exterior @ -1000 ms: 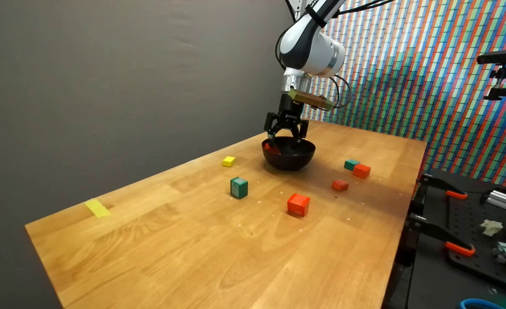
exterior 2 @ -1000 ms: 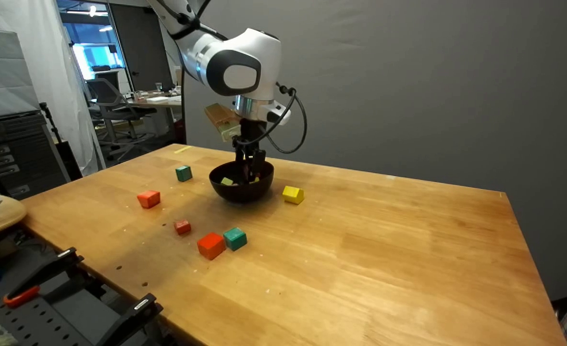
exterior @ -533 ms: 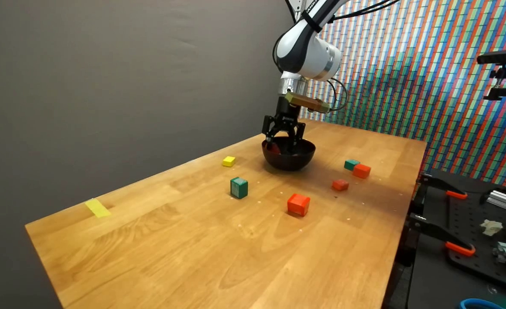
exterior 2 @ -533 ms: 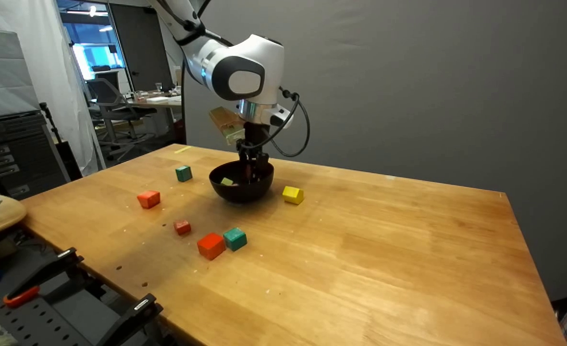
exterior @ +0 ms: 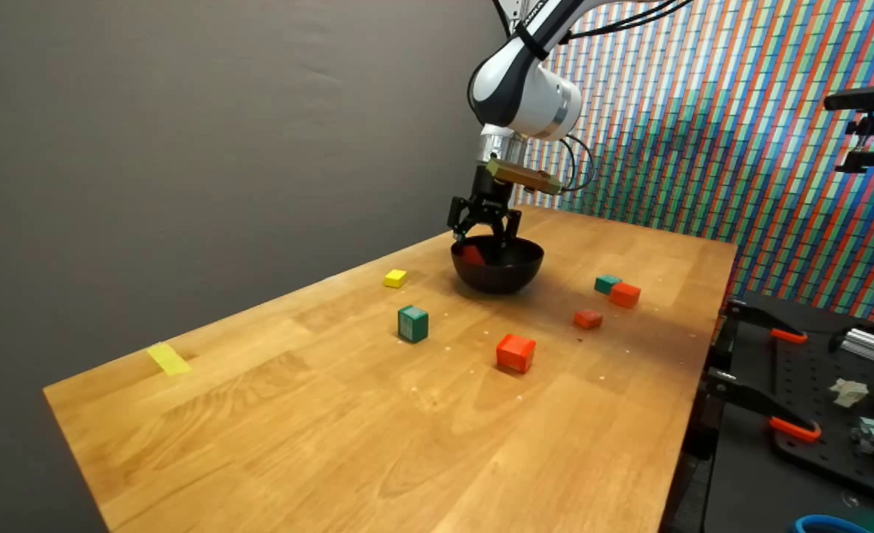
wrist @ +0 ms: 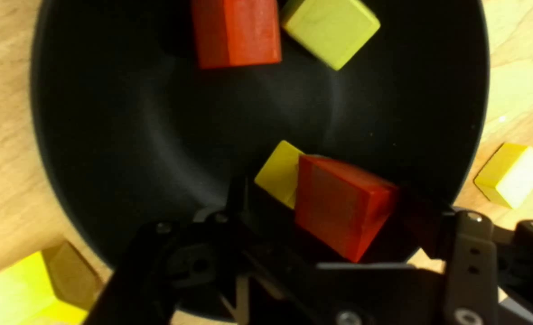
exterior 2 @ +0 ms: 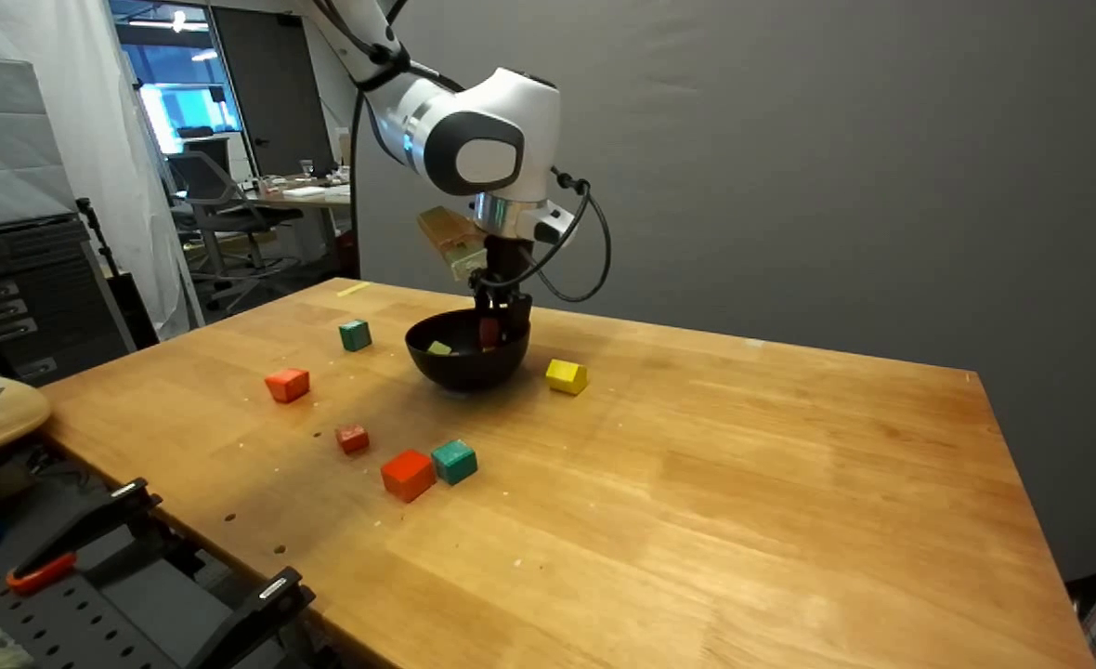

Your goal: Take the blocks out of the bowl and put them on the table

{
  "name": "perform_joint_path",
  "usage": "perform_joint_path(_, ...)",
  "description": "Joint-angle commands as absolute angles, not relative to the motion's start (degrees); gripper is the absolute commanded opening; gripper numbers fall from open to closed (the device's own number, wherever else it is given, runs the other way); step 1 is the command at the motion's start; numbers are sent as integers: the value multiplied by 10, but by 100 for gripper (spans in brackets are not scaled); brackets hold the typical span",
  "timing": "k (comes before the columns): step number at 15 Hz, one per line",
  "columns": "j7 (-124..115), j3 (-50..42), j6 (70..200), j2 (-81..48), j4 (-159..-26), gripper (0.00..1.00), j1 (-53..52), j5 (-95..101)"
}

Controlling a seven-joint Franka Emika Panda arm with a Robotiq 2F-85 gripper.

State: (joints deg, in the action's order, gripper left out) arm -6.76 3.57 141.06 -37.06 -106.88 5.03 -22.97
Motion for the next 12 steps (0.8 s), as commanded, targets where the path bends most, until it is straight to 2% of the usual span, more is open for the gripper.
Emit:
perform_joint_path(1,-78,25,1403,-405,-1032,82,46,-217)
perform_joint_path(3,-80,24,1401,-417,-1026,78,44,-213)
perform_joint_path(4,-81,24,1399,-418,-1023,70,44,-212)
perform_joint_path(5,-81,24,1399,-419,-1025,69,43,-212)
perform_joint_path(6,-81,25,1401,-417,-1026,61,43,-213)
perform_joint_path(8,-80,26,1406,-414,-1032,58,44,-217)
perform_joint_path(11,-81,28,1412,-410,-1039,33,44,-221)
perform_joint_path(12,-81,28,1413,-409,-1041,33,44,-221)
